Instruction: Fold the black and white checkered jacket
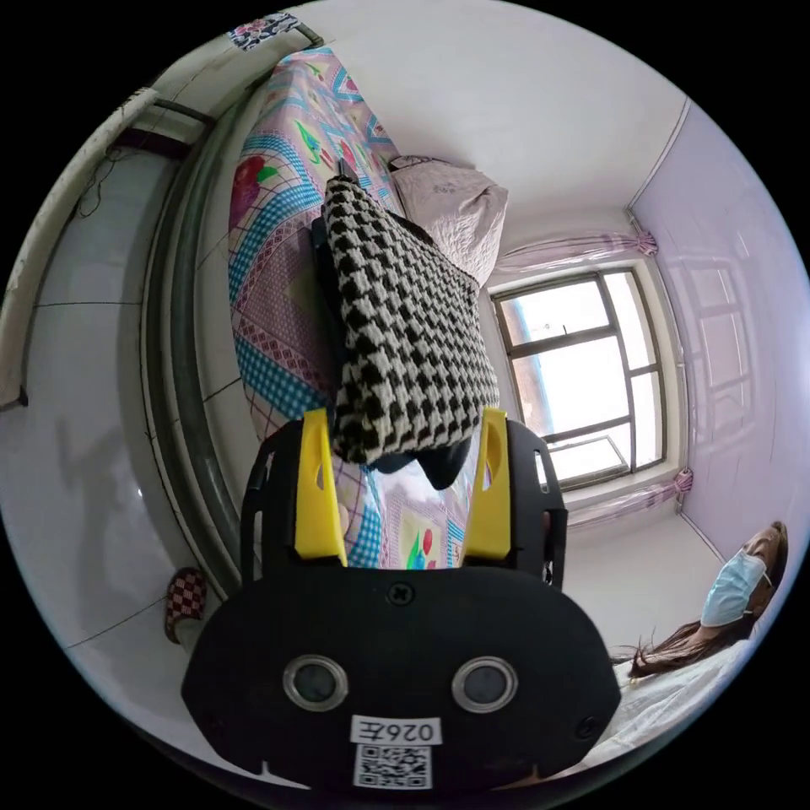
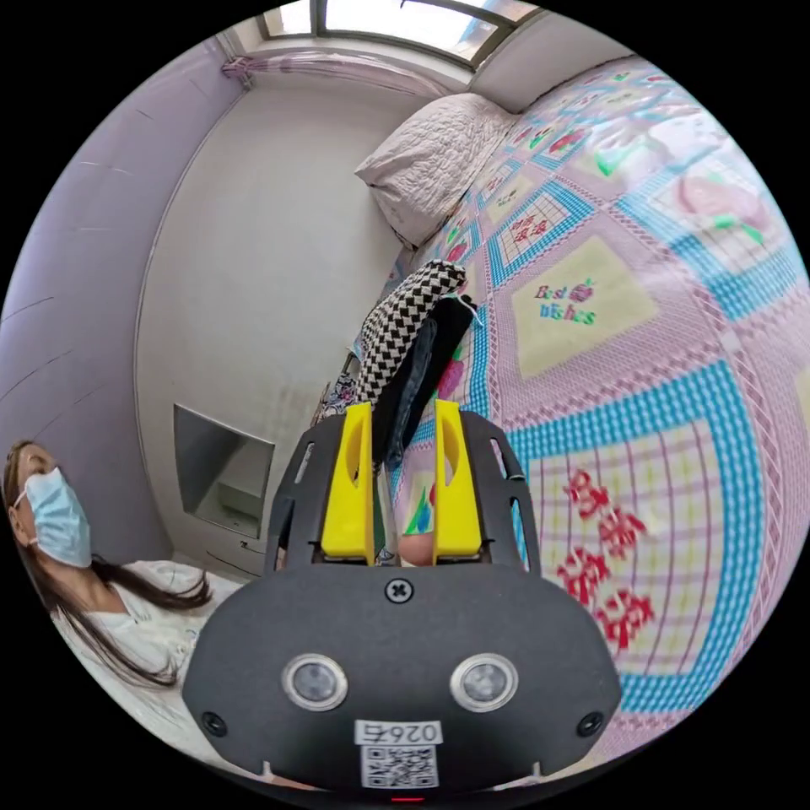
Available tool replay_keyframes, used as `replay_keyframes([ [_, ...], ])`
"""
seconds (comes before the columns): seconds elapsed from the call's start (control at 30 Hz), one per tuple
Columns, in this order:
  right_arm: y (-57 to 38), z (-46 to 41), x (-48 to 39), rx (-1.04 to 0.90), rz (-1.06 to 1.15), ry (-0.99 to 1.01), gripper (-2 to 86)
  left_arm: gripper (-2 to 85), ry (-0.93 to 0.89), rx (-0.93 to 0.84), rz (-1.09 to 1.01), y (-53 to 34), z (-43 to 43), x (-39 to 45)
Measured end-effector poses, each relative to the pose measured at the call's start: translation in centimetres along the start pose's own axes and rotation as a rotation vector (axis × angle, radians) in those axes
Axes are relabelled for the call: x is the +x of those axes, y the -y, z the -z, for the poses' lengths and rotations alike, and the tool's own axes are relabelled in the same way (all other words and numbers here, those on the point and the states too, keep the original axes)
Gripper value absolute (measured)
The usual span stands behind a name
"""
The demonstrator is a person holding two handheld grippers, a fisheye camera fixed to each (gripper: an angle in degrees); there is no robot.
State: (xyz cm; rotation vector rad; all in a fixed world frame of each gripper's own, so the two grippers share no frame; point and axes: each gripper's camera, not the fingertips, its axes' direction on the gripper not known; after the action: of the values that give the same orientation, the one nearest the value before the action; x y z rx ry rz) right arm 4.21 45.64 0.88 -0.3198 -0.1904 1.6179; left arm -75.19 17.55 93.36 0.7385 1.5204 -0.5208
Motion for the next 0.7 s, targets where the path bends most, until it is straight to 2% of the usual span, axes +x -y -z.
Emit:
replay_keyframes([
  [0.17, 7.7, -9.8, 2.9, -0.098, -0.048, -0.098, 9.5, 24.1, 0.017, -0.060, -0.025, 2.8, 0.0, 0.5],
  [0.27, 10.9, -13.5, 4.9, -0.095, -0.083, -0.125, 11.0, 20.4, -0.004, -0.112, -0.043, 3.7, 0.1, 1.0],
  [0.33, 12.3, -15.2, 6.6, -0.080, -0.119, -0.073, 13.5, 19.4, -0.054, -0.173, -0.052, 4.4, -0.3, 1.3],
  [0.43, 13.6, -17.4, 9.4, -0.043, -0.204, 0.021, 16.9, 15.6, 0.000, -0.236, -0.070, 5.0, -0.4, 1.9],
  [0.53, 13.9, -18.8, 10.9, -0.016, -0.258, 0.079, 10.5, 11.1, 0.089, -0.304, -0.099, 5.7, 0.0, 3.1],
  [0.6, 13.6, -18.7, 9.4, 0.034, -0.202, 0.045, 7.9, 8.9, 0.116, -0.309, -0.153, 5.9, 0.8, 4.4],
  [0.7, 13.1, -19.5, 4.8, 0.038, 0.002, -0.133, 8.6, 8.3, 0.158, -0.289, -0.233, 5.7, 2.6, 6.3],
])
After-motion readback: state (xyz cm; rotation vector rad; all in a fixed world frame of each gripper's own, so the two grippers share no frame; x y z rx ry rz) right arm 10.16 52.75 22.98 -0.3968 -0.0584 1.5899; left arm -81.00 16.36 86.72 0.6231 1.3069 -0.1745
